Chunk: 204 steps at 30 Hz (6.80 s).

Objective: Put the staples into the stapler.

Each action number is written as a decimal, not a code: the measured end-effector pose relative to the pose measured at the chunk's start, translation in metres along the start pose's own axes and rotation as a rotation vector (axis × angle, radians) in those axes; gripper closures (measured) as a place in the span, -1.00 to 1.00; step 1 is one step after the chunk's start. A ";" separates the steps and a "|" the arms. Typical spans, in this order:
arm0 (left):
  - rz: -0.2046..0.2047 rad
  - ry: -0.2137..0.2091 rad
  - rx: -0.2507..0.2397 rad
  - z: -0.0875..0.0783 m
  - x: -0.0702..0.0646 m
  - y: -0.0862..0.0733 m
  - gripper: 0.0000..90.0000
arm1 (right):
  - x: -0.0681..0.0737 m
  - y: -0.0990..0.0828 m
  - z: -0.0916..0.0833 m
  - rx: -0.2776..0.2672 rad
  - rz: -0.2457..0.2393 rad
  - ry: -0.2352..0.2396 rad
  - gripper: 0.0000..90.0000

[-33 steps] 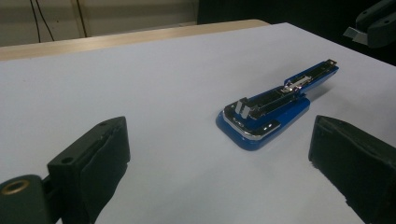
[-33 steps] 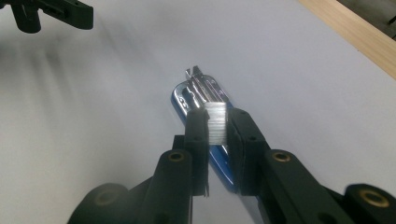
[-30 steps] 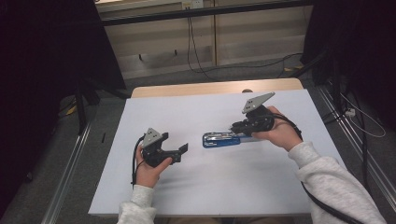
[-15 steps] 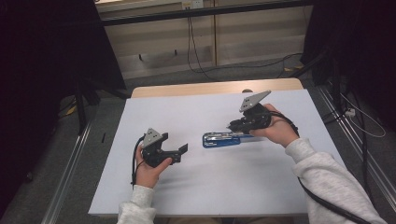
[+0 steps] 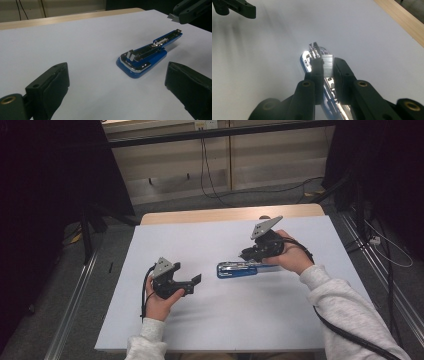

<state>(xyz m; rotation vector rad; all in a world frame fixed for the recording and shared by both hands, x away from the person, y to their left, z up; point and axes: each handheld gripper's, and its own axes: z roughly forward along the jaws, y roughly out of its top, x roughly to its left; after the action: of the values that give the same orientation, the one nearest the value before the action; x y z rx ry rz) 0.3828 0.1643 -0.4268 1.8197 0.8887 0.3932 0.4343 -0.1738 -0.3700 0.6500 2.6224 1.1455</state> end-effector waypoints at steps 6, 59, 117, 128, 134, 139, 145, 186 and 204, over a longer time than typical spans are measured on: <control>-0.003 0.001 -0.001 0.000 0.001 0.000 -0.87 | -0.002 0.002 0.006 0.000 -0.006 0.018 0.77; -0.002 0.003 0.012 0.002 0.002 -0.001 -0.87 | -0.009 0.003 0.052 0.025 -0.068 0.092 0.77; -0.007 0.001 0.020 0.005 0.002 -0.002 -0.87 | -0.008 -0.001 0.077 0.038 -0.121 0.137 0.77; -0.007 0.003 0.021 0.005 0.002 -0.002 -0.87 | -0.007 0.001 0.079 0.040 -0.129 0.144 0.77; -0.010 0.002 0.019 0.006 0.001 -0.003 -0.87 | -0.008 0.002 0.079 0.039 -0.134 0.147 0.76; 0.003 0.005 0.030 0.006 0.002 -0.002 -0.87 | -0.008 0.002 0.080 0.041 -0.135 0.147 0.76; -0.003 0.003 0.027 0.007 0.002 -0.003 -0.87 | -0.008 0.002 0.082 0.039 -0.138 0.152 0.76; -0.002 0.006 0.034 0.007 0.003 -0.003 -0.87 | -0.010 0.008 0.082 0.039 -0.245 0.179 0.76; -0.003 0.006 0.035 0.008 0.002 -0.003 -0.87 | -0.011 0.008 0.082 0.034 -0.256 0.191 0.76</control>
<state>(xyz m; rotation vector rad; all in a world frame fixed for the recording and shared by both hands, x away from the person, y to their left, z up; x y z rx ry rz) 0.3881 0.1615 -0.4335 1.8504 0.9072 0.3836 0.4756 -0.1212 -0.4199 0.2079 2.7849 1.1357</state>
